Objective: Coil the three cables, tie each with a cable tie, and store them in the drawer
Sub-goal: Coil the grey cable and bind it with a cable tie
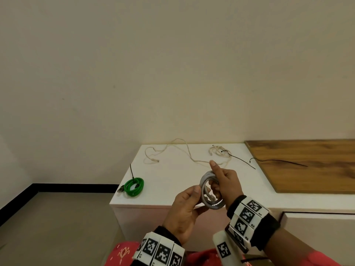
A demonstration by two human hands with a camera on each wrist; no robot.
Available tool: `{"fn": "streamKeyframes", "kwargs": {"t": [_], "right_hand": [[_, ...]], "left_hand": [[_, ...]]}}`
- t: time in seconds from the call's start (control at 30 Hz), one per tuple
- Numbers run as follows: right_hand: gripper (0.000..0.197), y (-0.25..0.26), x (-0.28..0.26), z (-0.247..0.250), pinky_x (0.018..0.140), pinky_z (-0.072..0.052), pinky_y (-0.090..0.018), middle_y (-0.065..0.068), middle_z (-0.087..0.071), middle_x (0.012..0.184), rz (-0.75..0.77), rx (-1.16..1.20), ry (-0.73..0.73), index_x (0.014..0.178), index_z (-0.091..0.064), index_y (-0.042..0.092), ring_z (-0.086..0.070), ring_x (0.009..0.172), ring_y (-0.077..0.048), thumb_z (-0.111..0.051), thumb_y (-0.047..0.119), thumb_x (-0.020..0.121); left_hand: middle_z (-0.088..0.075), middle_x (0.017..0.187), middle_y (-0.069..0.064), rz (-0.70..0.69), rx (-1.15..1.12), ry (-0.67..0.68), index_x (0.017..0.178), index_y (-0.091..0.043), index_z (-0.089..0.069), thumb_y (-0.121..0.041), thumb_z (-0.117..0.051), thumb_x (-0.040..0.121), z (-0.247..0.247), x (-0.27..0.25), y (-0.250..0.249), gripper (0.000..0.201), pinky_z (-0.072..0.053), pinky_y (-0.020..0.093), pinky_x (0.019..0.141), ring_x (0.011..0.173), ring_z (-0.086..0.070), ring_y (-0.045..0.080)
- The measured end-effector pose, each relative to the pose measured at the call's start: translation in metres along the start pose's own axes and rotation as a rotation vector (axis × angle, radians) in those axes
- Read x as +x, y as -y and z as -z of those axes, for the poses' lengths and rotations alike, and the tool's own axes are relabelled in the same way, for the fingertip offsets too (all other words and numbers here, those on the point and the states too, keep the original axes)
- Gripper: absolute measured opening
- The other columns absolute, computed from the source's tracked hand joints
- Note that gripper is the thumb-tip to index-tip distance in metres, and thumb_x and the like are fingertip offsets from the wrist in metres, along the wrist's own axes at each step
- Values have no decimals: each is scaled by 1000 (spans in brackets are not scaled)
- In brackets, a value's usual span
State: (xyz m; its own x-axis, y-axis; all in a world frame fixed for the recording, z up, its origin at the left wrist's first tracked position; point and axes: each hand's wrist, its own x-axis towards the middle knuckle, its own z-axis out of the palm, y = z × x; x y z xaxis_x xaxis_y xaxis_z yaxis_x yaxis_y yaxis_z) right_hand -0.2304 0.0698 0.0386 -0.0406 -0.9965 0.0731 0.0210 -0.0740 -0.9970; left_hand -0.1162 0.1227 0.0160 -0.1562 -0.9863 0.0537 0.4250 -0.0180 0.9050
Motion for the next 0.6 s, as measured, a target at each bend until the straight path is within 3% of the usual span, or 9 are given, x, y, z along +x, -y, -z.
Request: {"fn": "streamKeyframes", "kwargs": {"t": [0.1, 0.2, 0.3, 0.4, 0.47, 0.6], "right_hand": [[55, -8, 1, -1, 33, -27, -17, 4, -40, 27, -21, 2, -49, 41, -46, 10, -31, 25, -9, -50, 34, 91], [56, -15, 1, -3, 35, -28, -18, 4, -39, 28, -33, 3, -99, 41, -42, 10, -31, 26, -10, -50, 36, 90], [56, -21, 6, -1, 41, -33, -23, 4, -40, 26, -3, -44, -159, 41, -40, 11, -35, 27, -8, -50, 38, 90], [57, -28, 10, 4, 48, -34, -26, 4, -41, 23, 5, -79, -208, 40, -38, 12, -37, 25, -4, -50, 37, 90], [57, -32, 12, 1, 45, -33, -25, 4, -41, 24, -27, -62, -215, 40, -40, 12, -36, 26, -5, -49, 38, 90], [56, -41, 22, -3, 42, -35, -23, 4, -44, 30, -54, -22, -159, 47, -50, 8, -37, 29, -11, -42, 40, 93]], "left_hand": [[-64, 64, -1, -22, 45, -39, 74, -8, -59, -32, -45, 81, -2, 2, 6, 29, -53, 26, 71, 64, -60, 10], [-56, 59, -2, -17, 66, -131, 71, -9, -54, -33, -37, 91, -9, 8, 12, 35, -50, 32, 75, 59, -55, 11], [-61, 59, -7, -1, 78, -155, 75, -11, -56, -30, -29, 97, -14, 9, 18, 40, -49, 38, 82, 62, -59, 11], [-65, 62, -6, -8, 129, -157, 78, -9, -58, -27, -28, 98, -17, 10, 27, 41, -50, 28, 76, 65, -62, 10], [-56, 57, -5, -14, 129, -211, 71, -9, -52, -25, -28, 98, -16, 15, 30, 39, -48, 24, 69, 60, -53, 12], [-43, 53, -6, -19, 100, -294, 67, -12, -47, -24, -29, 98, -10, 37, 33, 38, -39, 27, 65, 57, -39, 12]]}}
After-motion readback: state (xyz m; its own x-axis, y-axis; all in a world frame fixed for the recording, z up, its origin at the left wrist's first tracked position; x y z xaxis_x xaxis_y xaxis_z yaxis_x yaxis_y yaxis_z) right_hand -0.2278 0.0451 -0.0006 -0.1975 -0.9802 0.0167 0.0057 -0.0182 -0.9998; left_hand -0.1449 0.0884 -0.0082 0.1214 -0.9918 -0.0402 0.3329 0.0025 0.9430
